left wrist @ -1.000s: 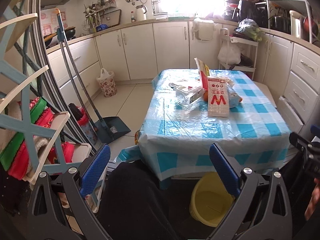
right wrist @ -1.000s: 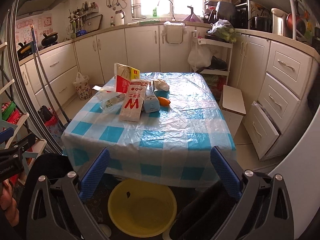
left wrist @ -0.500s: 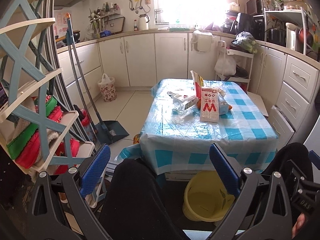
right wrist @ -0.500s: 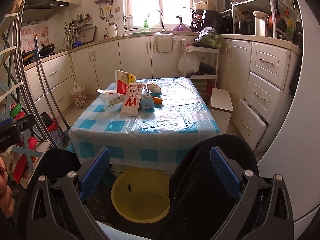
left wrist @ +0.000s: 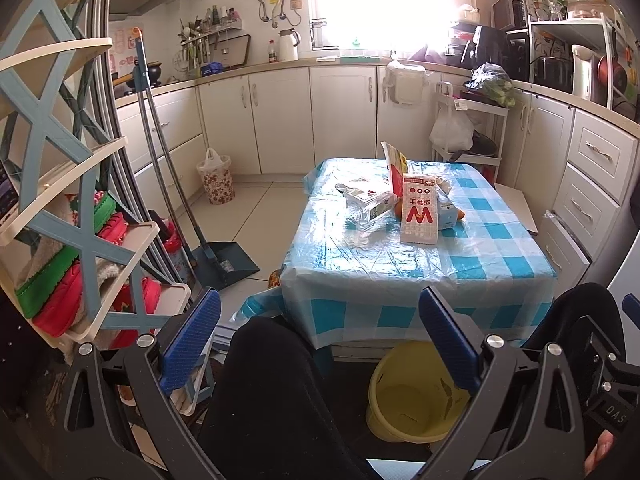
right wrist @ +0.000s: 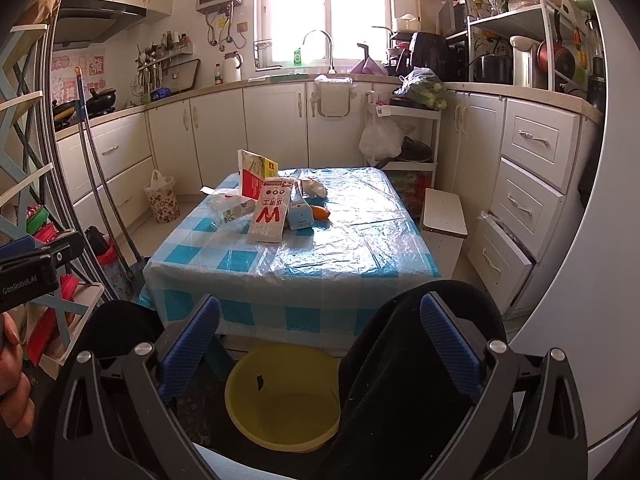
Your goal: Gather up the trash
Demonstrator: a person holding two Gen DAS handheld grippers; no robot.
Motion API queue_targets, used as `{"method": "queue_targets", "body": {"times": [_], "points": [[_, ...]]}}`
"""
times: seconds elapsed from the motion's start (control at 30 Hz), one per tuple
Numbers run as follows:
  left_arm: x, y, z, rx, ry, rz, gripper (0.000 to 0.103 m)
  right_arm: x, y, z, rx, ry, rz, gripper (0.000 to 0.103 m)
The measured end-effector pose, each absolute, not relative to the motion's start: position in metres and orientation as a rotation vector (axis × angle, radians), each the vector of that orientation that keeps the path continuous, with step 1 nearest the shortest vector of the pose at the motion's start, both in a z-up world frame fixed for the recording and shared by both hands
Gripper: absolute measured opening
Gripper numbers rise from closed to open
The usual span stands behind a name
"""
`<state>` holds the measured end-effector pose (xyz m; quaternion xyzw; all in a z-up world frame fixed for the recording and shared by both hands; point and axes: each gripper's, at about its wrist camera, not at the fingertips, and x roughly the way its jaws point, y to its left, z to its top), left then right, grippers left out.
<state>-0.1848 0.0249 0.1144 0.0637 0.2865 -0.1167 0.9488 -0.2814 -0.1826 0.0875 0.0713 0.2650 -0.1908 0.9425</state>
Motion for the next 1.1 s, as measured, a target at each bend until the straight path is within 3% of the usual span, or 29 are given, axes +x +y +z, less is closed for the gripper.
{"method": "queue_targets", "body": {"times": [1.1], "points": [[-0.193,0.018,0.11,0.15,0.582,-0.247,0.096,-0.276,-0.176,0.102,0.091,0.589,-0.402,0.096]]}}
